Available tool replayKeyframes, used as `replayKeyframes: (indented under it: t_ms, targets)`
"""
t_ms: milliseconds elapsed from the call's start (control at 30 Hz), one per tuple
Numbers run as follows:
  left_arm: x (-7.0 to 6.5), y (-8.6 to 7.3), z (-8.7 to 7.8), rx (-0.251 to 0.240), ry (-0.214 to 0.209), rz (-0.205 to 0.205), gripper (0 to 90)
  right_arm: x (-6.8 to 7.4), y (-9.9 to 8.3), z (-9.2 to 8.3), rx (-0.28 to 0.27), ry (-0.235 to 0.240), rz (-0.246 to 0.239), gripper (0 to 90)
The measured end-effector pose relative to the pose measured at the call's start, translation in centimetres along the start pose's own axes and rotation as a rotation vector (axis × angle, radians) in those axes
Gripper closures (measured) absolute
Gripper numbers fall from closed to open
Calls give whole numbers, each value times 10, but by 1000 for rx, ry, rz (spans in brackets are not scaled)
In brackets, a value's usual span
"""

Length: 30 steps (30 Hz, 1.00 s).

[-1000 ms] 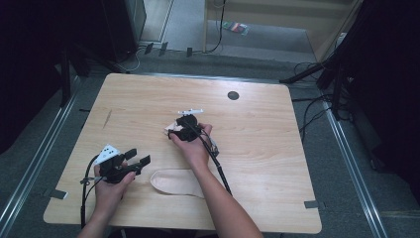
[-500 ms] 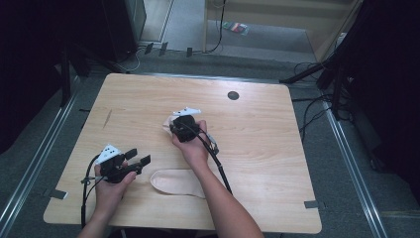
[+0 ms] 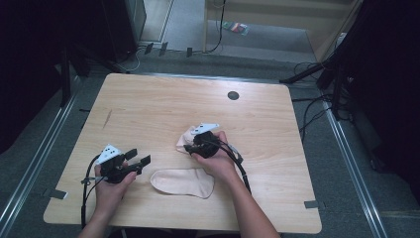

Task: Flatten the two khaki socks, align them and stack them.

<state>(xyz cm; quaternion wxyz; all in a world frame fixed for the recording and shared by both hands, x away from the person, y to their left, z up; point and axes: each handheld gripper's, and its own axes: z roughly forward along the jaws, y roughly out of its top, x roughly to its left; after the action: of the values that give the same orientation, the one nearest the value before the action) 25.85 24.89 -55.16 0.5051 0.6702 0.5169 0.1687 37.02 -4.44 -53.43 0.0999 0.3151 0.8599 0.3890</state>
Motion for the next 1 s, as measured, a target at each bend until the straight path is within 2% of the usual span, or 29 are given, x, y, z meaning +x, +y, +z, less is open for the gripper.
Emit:
replayKeyframes:
  t_ms: [33, 67, 100, 167, 300, 333, 367, 400, 500, 533, 633, 700, 800, 867, 967, 1000]
  targets:
    - [0, 0, 0, 0, 0, 0, 324, 0, 0, 0, 0, 0, 0, 520]
    - [0, 0, 0, -1, 0, 0, 324, -4, 0, -7, -49, 24, 64, 479]
    - [0, 0, 0, -1, -1, 0, 324, -5, 1, -9, -71, 28, 88, 477]
    - [0, 0, 0, -2, -2, -2, 324, -9, 5, -16, -106, 34, 168, 467]
    - [0, 0, 0, -1, -3, 0, 324, -12, 14, -14, -100, 2, 316, 461]
    - [0, 0, 0, 0, -4, -1, 324, -12, 16, -12, -88, -2, 355, 499]
    - [0, 0, 0, 0, -4, -1, 324, -12, 16, -12, -88, -2, 355, 499]
    - [0, 0, 0, 0, -3, -3, 324, -9, 20, -8, -77, -9, 409, 668]
    - [0, 1, 1, 4, -9, -4, 323, -4, 28, -6, -71, -18, 410, 861]
    - [0, 1, 1, 4, -9, -4, 323, -1, 32, -6, -72, -21, 402, 887]
    - [0, 1, 0, 1, -7, -2, 321, 11, 46, -8, -90, -5, 364, 895]
    - [0, 1, 0, -2, -8, -2, 320, 22, 59, -13, -125, 14, 333, 895]
    - [1, 1, -1, -11, -14, 3, 318, 41, 80, -29, -204, 60, 277, 895]
    - [2, 0, -2, -25, -18, -12, 317, 51, 91, -43, -267, 82, 239, 893]
    - [3, 0, -4, -37, -28, -21, 316, 52, 94, -62, -334, 104, 221, 888]
    - [4, 0, -5, -40, -30, -23, 315, 48, 90, -65, -330, 108, 218, 884]
